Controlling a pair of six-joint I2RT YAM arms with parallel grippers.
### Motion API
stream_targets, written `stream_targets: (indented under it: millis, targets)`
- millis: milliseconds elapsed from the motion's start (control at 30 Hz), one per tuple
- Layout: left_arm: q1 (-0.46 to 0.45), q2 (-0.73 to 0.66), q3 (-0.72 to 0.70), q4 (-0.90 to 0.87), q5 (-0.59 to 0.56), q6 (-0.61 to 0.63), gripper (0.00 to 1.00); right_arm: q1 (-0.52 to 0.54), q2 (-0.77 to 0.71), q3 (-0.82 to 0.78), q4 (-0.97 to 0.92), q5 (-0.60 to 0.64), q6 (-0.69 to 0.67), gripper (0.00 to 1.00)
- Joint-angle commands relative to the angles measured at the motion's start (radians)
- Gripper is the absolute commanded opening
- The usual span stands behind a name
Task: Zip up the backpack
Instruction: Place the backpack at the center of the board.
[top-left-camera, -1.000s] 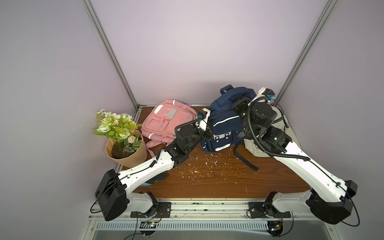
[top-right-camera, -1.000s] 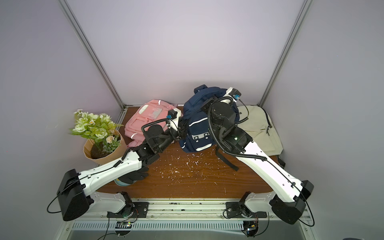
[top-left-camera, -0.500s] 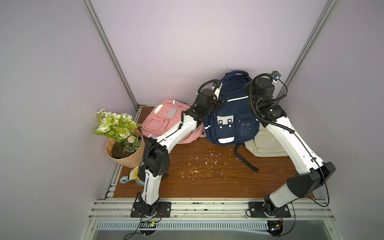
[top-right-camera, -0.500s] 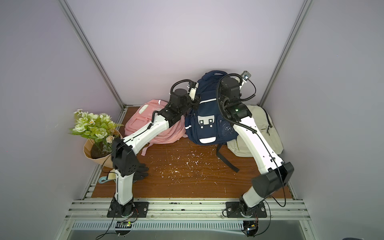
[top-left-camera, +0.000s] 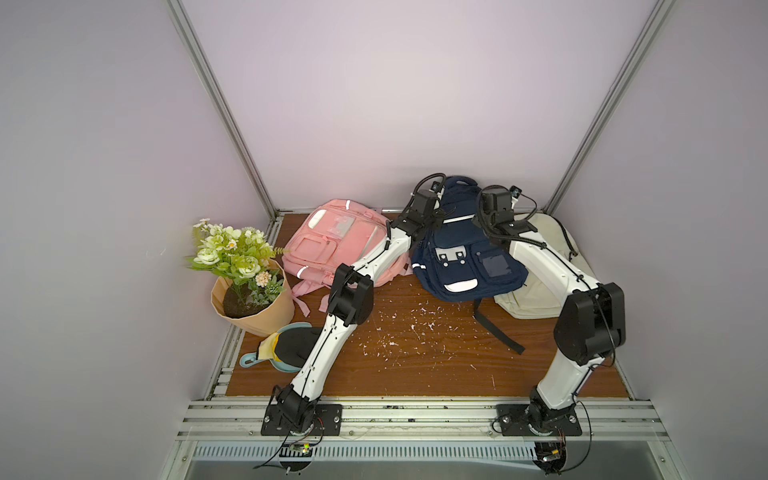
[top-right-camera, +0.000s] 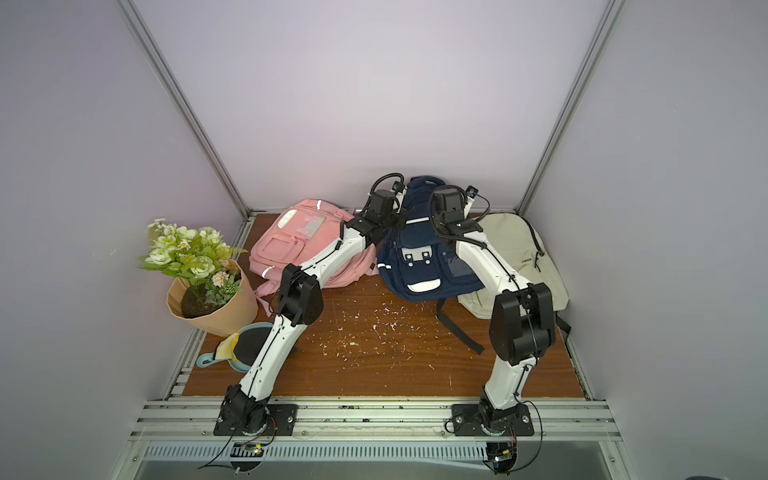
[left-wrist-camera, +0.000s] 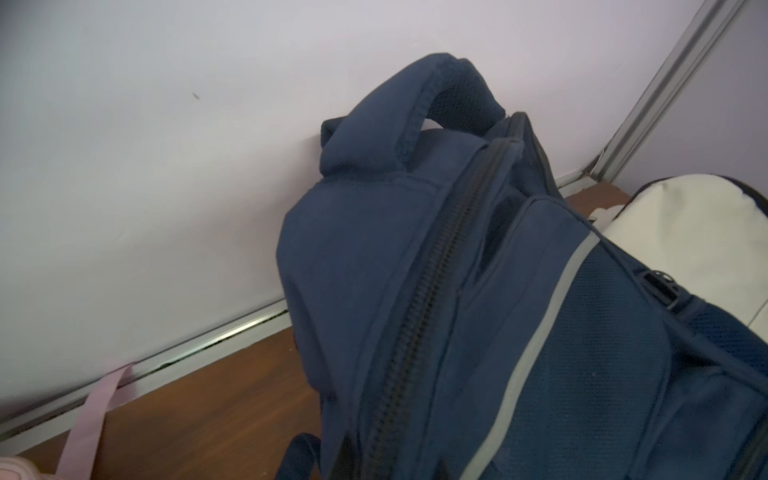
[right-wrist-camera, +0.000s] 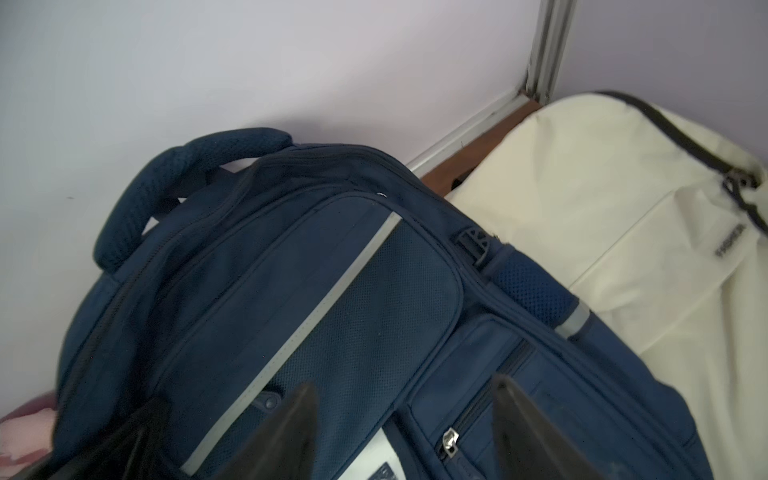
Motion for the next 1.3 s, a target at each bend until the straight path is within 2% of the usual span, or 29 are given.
stream_targets:
  millis: [0,167,267,367,467,533,667,800,900,1000,1067,1133,1267]
  targets:
    - [-0.025,0.008,0.025,0.012,0.089,0.015,0.06,-0.092,-0.075,-0.061,0.031,-0.077,0.003,0.80]
    - [-0.021,0.047,0.027,0.059,0.161,-0.047,0.13,-0.164,-0.159,-0.330,0.101,-0.165,0.018,0.83]
    - [-0.022,0.083,0.027,0.108,0.224,-0.160,0.18,-0.165,-0.227,-0.421,0.108,-0.163,0.021,0.84]
    - [-0.047,0.111,0.030,0.167,0.276,-0.257,0.29,-0.167,-0.282,-0.470,0.106,-0.165,0.019,0.84]
    - [-0.091,0.118,0.038,0.201,0.240,-0.293,0.39,-0.167,-0.330,-0.498,0.095,-0.179,0.011,0.84]
    - [-0.115,0.121,0.057,0.204,0.235,-0.300,0.50,-0.166,-0.357,-0.519,0.095,-0.198,0.006,0.84]
    - [-0.116,0.078,0.091,0.046,0.100,-0.287,0.77,-0.164,-0.422,-0.571,0.110,-0.257,-0.010,0.84]
    - [-0.085,-0.027,0.065,-0.206,-0.068,-0.231,0.90,-0.138,-0.496,-0.631,0.141,-0.317,-0.057,0.84]
    - [-0.072,-0.159,-0.089,-0.329,-0.239,-0.195,0.99,-0.096,-0.540,-0.672,0.153,-0.337,-0.092,0.84]
    - [-0.056,-0.331,-0.401,-0.247,-0.346,-0.202,0.97,-0.042,-0.571,-0.710,0.156,-0.333,-0.118,0.84]
    - [-0.028,-0.412,-0.569,-0.190,-0.343,-0.219,0.97,-0.005,-0.583,-0.734,0.160,-0.318,-0.130,0.85]
    - [-0.010,-0.458,-0.669,-0.147,-0.332,-0.219,0.97,0.018,-0.593,-0.755,0.159,-0.307,-0.132,0.85]
    - [0.015,-0.459,-0.727,-0.159,-0.348,-0.233,0.97,0.040,-0.609,-0.783,0.162,-0.323,-0.134,0.85]
